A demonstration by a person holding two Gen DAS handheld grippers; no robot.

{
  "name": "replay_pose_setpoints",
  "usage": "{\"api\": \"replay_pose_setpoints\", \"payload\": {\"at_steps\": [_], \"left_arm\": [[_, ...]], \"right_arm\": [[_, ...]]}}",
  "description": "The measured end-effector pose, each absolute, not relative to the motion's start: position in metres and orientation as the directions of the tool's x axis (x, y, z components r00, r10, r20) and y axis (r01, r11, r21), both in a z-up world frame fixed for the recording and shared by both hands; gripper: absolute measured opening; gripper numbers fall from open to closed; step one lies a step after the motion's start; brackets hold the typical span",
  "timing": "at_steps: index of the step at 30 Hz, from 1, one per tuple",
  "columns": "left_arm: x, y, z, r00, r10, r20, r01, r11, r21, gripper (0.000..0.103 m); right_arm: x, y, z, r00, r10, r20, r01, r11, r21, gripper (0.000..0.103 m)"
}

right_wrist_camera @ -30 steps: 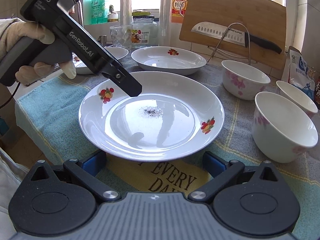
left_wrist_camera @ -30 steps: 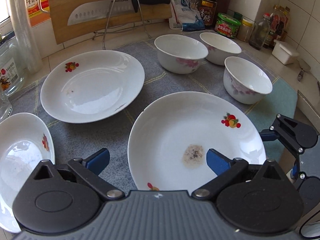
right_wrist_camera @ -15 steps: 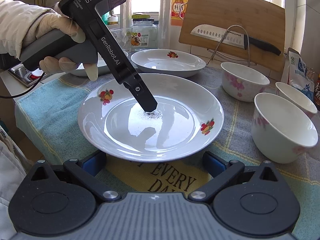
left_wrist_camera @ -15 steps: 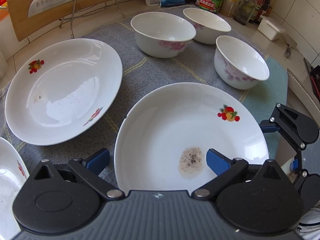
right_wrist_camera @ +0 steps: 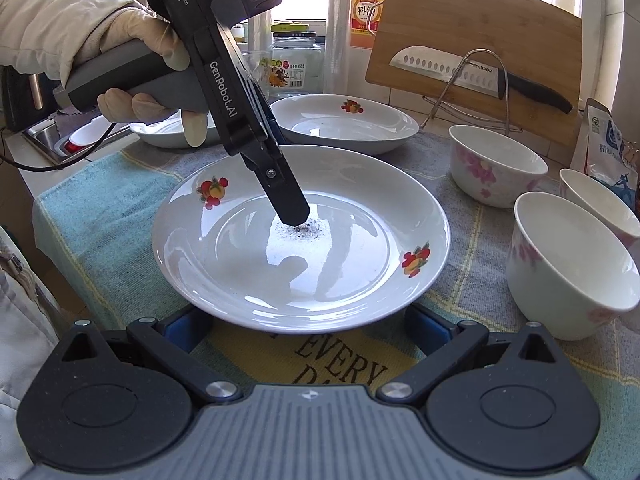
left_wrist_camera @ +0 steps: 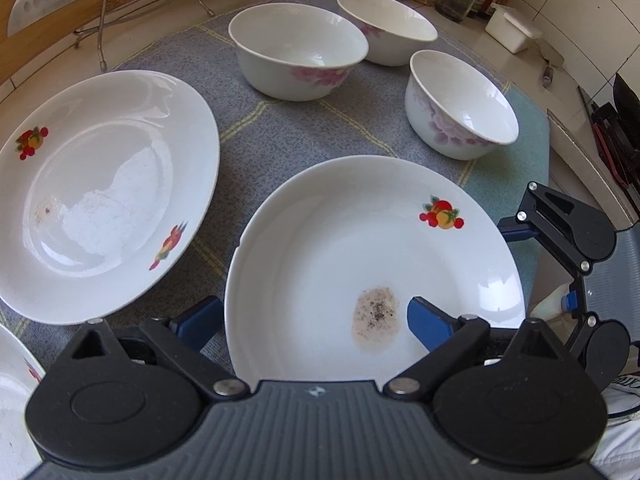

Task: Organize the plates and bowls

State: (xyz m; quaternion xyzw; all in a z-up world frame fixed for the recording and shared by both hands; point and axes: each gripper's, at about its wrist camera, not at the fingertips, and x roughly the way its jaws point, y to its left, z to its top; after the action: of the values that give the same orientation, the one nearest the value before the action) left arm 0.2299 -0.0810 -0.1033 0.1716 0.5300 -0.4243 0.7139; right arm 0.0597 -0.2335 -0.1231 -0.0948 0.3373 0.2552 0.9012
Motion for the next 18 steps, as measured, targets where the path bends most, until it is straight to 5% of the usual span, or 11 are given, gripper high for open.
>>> {"api": "replay_pose_setpoints", "payload": {"at_steps": [18], "left_arm": [[0.244,-0.093,-0.102,-0.039,-0.434,-0.9,0.803,0.522,-0.287,0.092]], "right_arm": [[0.064,-0.228,-0.119,0.626,0.386,-0.677,-0.55,0.835,-0.032,0.103]]}}
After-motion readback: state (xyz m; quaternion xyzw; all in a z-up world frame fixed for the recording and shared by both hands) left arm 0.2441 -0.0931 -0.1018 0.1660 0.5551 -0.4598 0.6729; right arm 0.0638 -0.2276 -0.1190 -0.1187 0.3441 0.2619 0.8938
